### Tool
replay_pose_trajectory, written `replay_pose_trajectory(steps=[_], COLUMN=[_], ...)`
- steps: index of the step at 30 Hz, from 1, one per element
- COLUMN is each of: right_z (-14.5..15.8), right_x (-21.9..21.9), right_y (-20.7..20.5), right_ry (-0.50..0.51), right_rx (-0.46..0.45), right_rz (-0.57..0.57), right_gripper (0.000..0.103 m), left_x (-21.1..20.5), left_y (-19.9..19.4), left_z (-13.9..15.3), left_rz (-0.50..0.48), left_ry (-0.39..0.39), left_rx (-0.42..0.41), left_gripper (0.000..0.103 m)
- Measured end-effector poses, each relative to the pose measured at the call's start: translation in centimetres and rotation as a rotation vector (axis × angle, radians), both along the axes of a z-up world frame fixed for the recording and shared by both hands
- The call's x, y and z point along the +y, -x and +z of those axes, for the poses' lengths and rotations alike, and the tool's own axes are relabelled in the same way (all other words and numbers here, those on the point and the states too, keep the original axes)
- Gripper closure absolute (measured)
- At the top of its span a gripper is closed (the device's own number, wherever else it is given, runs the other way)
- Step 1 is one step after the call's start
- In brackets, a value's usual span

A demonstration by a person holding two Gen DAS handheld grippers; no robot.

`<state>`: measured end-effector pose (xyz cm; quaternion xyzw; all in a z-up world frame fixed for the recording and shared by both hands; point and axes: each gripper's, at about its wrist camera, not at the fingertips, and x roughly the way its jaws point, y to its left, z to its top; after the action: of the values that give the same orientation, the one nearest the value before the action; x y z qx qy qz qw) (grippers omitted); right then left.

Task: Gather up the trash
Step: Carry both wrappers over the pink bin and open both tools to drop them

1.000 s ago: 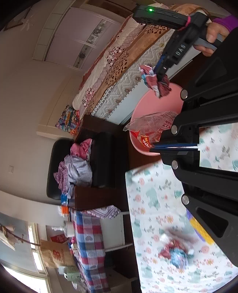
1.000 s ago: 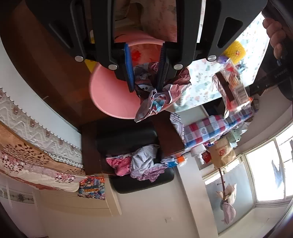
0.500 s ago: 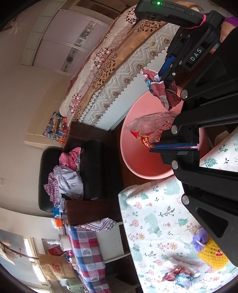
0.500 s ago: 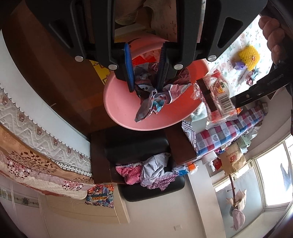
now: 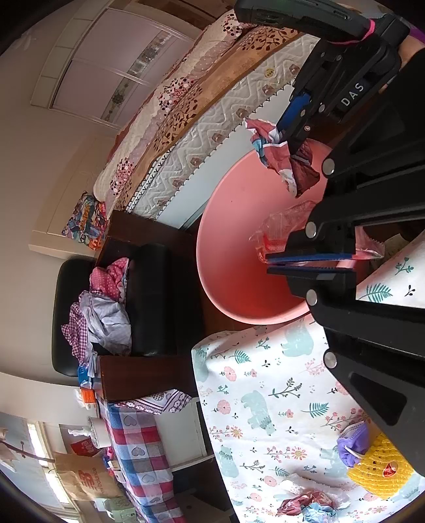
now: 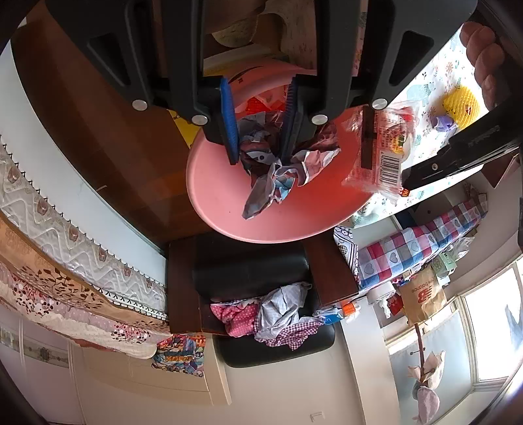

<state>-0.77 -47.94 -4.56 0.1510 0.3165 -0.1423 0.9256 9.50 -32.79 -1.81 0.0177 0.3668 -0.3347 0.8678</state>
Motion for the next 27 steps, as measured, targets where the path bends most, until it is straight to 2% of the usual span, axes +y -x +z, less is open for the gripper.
replay_pose_trajectory(steps=[2,3,5,6,7,11,12,14,27], right_z=[0.1,0.1,0.1,0.1,0.1,0.2,0.2,0.2,0.5], right_x=[0.0,-0.1,0.0,0.1,0.0,0.1,0.1,0.2,0.8], right_y=[-0.1,-0.1,-0.2,-0.2,-0.3,-0.4,-0.4,-0.4,-0.5], right_ry=[-0.003,0.000,0.002,0.003,0.003,0.001,0.001,0.002,0.017], right_rx=[-0.001,0.001,0.002,0.002,0.000,0.001,0.003,0.001,0.020], right_rz=[-0.001,-0.003,-0.005,-0.007,-0.007,-0.003,-0.003,-0.004,-0.009], right_gripper=[0.077,0.077,0.077,0.077,0.077,0.074,0.072,0.060,0.059], left_x=[0.2,0.2,0.4,0.5,0.5,1.0,1.0,1.2,4.2], left_y=[0.0,0.0,0.1,0.2,0.3,0.7,0.8,1.1,2.0], left_z=[0.1,0.2,0.4,0.5,0.6,1.4,1.5,1.8,2.1], left_rz=[-0.001,-0.003,-0.001,0.002,0.004,0.002,0.002,-0.001,0.031], left_ry=[0.009,0.015,0.022,0.029,0.032,0.049,0.051,0.054,0.071], left_rx=[0.003,0.003,-0.002,-0.005,-0.008,-0.025,-0.029,-0.037,-0.025], left_gripper=[0.098,0.094,0.082,0.070,0.065,0.065,0.065,0.065,0.065])
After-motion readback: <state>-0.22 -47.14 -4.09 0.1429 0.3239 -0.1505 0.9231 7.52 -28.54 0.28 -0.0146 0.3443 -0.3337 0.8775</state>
